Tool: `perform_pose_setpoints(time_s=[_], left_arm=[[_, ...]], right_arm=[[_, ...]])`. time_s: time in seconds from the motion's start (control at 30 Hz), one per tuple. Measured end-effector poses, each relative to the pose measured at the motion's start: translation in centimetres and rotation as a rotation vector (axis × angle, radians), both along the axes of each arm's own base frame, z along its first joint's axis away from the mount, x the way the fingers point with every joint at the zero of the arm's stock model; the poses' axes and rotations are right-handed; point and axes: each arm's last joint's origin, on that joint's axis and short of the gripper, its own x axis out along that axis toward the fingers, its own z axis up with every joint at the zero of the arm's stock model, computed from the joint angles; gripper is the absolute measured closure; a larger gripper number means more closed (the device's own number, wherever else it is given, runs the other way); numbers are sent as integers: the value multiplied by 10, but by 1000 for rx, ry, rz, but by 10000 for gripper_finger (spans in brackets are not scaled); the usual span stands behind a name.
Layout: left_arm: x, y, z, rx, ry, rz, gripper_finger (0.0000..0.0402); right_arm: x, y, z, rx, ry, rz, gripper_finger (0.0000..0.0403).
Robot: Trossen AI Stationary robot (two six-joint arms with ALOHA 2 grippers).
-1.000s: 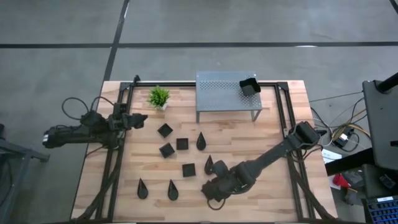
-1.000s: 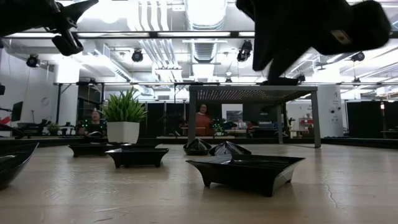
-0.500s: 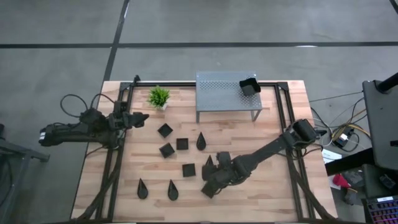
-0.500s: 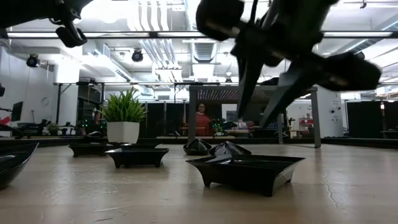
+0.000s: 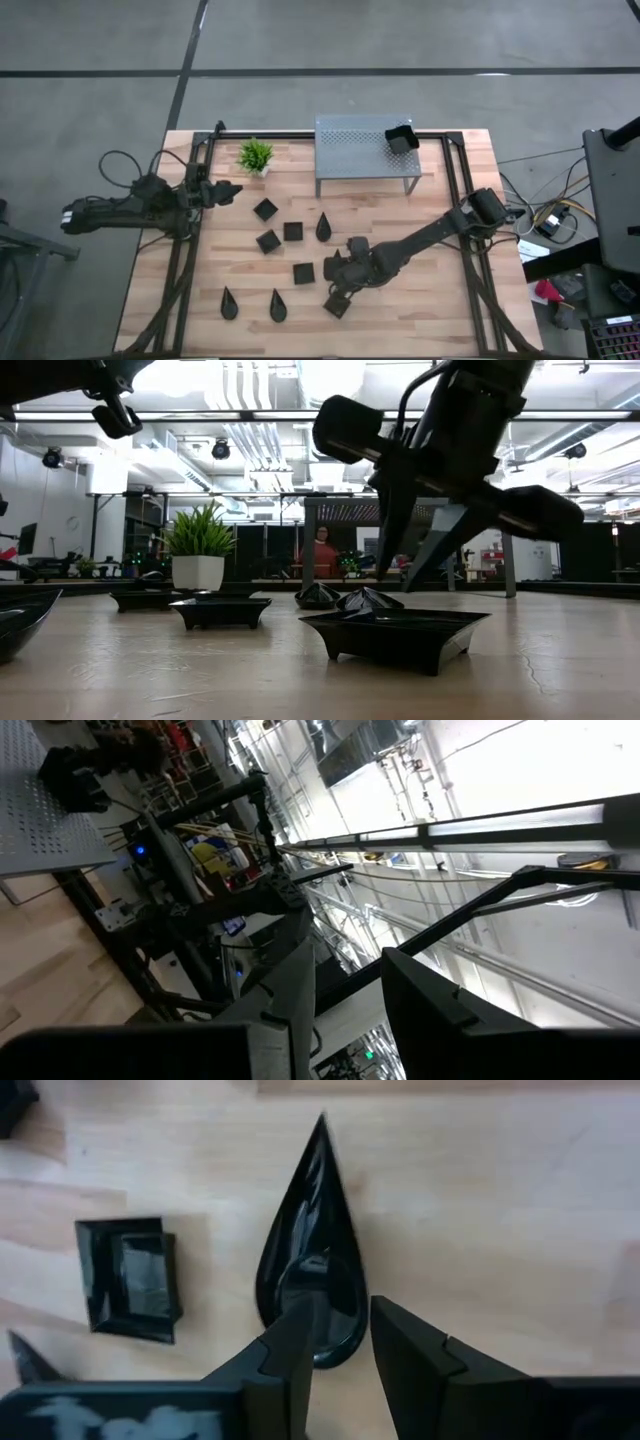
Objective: Pick & Place Mini shaped plates
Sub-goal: Put the black drop-shaped plate on the shelf
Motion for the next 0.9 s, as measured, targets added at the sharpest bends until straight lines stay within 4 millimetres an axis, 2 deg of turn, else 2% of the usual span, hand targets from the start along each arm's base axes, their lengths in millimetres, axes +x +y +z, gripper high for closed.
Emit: perform_pose_setpoints(time_s=[0.6, 0.9], left_arm=[[0, 0, 0, -12, -2, -6, 291], [0, 0, 0, -25, -2, -10, 291]], right_arm=[[-8, -5, -17, 1, 17, -28, 324], [-5, -9, -19, 13, -29, -36, 320]])
